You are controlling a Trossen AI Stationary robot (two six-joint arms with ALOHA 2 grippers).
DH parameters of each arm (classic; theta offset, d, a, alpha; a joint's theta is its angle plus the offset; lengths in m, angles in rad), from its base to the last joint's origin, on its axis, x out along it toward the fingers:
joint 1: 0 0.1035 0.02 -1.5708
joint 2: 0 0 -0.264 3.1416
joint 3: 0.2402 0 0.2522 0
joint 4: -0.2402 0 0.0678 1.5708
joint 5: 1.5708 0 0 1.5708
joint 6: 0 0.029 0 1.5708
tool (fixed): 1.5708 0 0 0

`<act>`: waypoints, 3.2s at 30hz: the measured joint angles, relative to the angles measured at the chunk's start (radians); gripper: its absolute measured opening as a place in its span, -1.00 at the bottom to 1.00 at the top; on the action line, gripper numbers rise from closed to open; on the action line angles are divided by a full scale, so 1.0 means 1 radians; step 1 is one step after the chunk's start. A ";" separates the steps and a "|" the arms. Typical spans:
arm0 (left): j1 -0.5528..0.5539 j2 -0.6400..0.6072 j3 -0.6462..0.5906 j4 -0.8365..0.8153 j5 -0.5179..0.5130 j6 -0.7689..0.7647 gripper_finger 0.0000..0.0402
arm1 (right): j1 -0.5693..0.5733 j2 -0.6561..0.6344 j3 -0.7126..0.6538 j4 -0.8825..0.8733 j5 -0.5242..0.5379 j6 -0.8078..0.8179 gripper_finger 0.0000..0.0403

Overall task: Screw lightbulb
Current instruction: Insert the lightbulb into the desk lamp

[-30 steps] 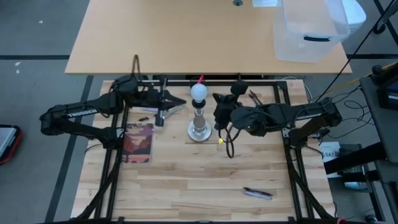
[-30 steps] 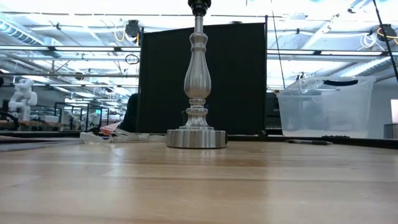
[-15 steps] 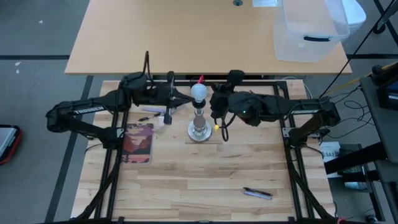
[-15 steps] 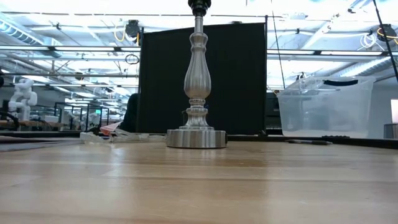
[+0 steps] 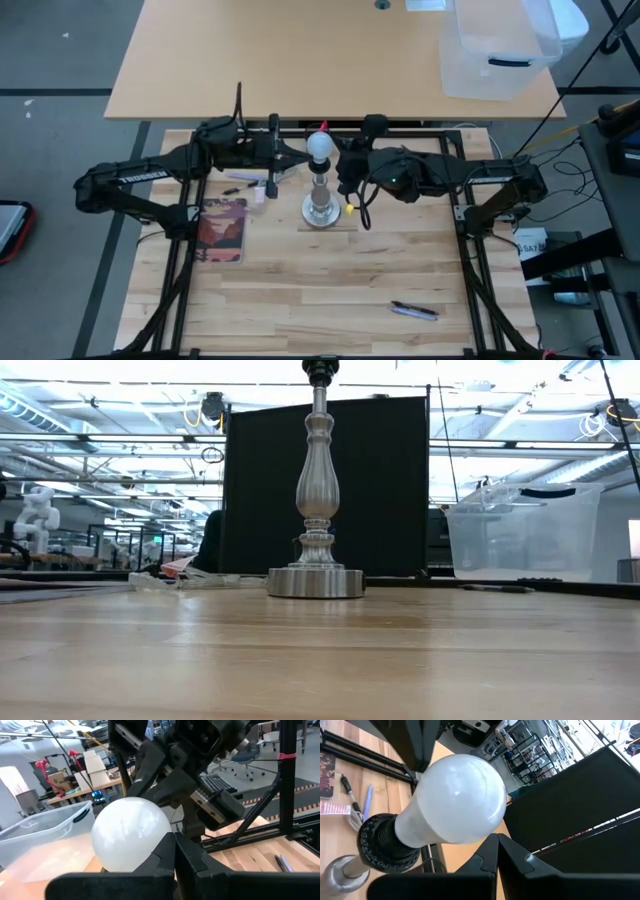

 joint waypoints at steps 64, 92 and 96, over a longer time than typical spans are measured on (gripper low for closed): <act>0.023 -0.002 -0.002 -0.079 -0.025 0.000 -1.00 | 0.047 0.030 0.001 -0.086 0.037 0.000 -1.00; -0.046 -0.071 -0.002 -0.100 -0.095 0.024 -1.00 | 0.016 0.032 0.000 -0.120 0.078 0.052 -1.00; -0.072 -0.053 -0.002 -0.065 -0.091 0.027 -1.00 | -0.014 0.032 0.000 -0.067 0.071 -0.005 -1.00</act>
